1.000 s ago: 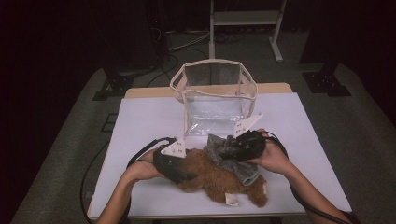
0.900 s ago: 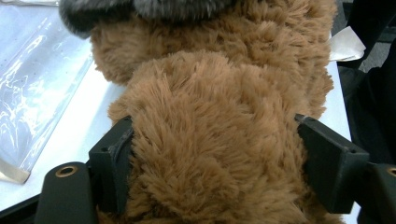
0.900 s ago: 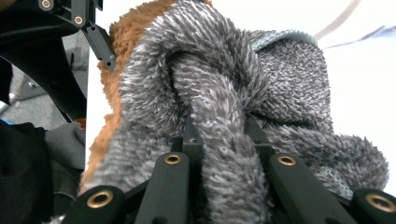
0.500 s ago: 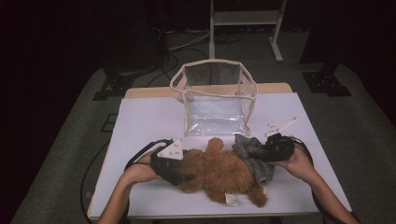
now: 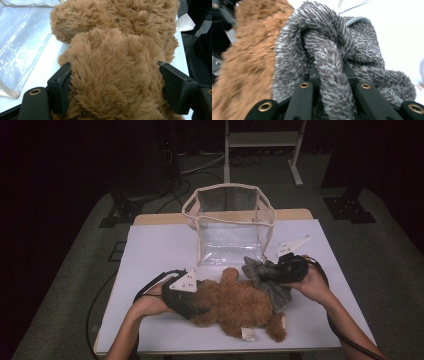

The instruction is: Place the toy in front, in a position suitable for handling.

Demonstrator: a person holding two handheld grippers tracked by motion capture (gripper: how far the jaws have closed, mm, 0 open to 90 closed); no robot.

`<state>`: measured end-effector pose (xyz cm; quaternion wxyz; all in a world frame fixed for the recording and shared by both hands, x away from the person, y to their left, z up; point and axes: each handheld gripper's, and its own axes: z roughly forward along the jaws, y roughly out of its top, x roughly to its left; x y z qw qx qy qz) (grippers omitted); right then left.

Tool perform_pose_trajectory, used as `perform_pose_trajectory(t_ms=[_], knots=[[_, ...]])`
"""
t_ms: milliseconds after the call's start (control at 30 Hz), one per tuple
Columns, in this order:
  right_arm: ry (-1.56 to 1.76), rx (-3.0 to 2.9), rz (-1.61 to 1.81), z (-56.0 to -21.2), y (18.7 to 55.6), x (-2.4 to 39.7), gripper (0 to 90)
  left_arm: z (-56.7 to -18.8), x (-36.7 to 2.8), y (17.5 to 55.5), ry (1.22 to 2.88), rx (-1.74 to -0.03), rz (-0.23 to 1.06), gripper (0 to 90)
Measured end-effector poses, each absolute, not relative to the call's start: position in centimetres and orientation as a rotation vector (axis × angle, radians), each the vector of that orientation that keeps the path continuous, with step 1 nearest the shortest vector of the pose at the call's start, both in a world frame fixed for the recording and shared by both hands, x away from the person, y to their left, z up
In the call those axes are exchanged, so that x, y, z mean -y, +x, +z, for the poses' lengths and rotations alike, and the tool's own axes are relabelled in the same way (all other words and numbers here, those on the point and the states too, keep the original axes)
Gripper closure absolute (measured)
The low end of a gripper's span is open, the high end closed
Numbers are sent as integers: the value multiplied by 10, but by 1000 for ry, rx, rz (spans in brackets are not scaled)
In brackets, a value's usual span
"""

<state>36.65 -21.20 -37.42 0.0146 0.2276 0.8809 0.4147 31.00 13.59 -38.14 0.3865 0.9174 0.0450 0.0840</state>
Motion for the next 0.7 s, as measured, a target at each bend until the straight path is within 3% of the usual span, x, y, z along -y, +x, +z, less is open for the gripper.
perform_pose_trajectory(t_ms=[133, 400, 533, 700], knots=[[758, -2757, 1284, -389, 376, 212, 752, -382, -137, 309, 2331, -113, 215, 219], [971, -2706, 1269, -411, 368, 269, 752, -382, -137, 310, 2331, -112, 215, 212], [944, -2699, 1318, -403, 355, 277, 753, -382, -137, 312, 2326, -120, 206, 206], [824, -2709, 1377, -387, 348, 258, 752, -383, -137, 313, 2325, -126, 206, 202]])
